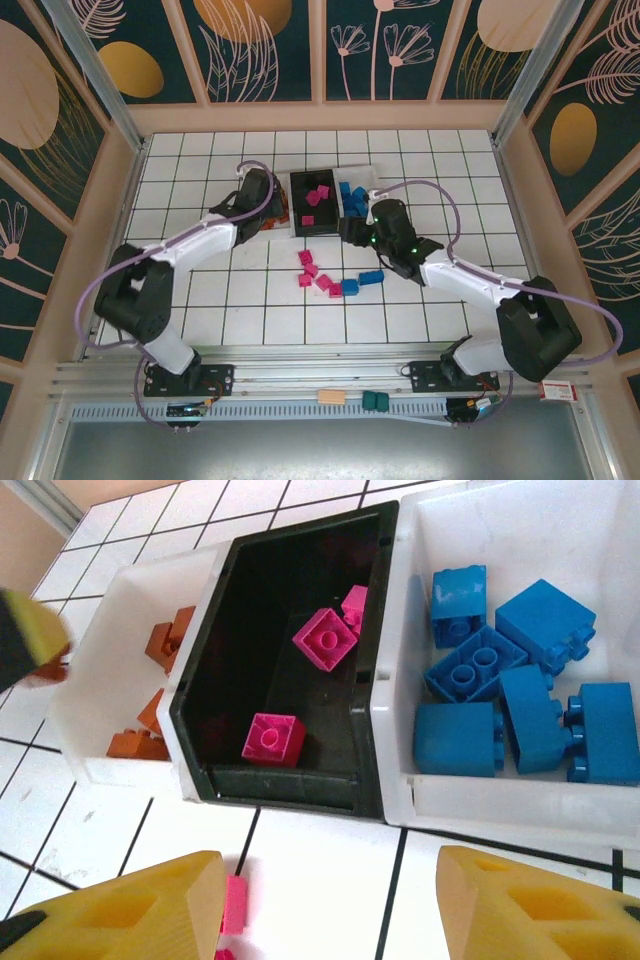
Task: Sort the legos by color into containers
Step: Place the lego in the container, then pick up the lego from the center of the table.
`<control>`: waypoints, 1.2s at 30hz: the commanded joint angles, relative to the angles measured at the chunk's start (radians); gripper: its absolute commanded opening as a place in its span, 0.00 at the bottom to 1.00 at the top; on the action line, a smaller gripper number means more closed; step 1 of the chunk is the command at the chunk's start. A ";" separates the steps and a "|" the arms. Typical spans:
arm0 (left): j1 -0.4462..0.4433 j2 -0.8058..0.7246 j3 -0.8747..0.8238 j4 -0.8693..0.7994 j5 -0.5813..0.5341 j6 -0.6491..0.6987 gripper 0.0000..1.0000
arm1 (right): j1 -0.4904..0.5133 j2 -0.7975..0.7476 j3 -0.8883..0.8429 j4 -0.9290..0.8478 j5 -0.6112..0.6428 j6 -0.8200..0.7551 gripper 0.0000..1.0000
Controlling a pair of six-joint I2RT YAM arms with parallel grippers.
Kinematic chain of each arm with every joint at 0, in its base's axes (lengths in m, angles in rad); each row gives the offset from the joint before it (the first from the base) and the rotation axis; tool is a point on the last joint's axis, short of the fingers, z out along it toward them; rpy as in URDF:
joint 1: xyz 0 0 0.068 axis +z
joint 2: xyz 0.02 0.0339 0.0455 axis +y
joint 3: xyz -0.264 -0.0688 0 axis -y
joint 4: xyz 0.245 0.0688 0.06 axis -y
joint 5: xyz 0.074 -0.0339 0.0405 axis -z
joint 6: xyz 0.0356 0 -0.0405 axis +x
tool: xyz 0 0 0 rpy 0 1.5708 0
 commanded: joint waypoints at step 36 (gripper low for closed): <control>0.018 -0.710 -0.572 0.065 0.217 -0.175 0.99 | 0.258 0.611 0.383 -0.131 0.125 0.047 0.58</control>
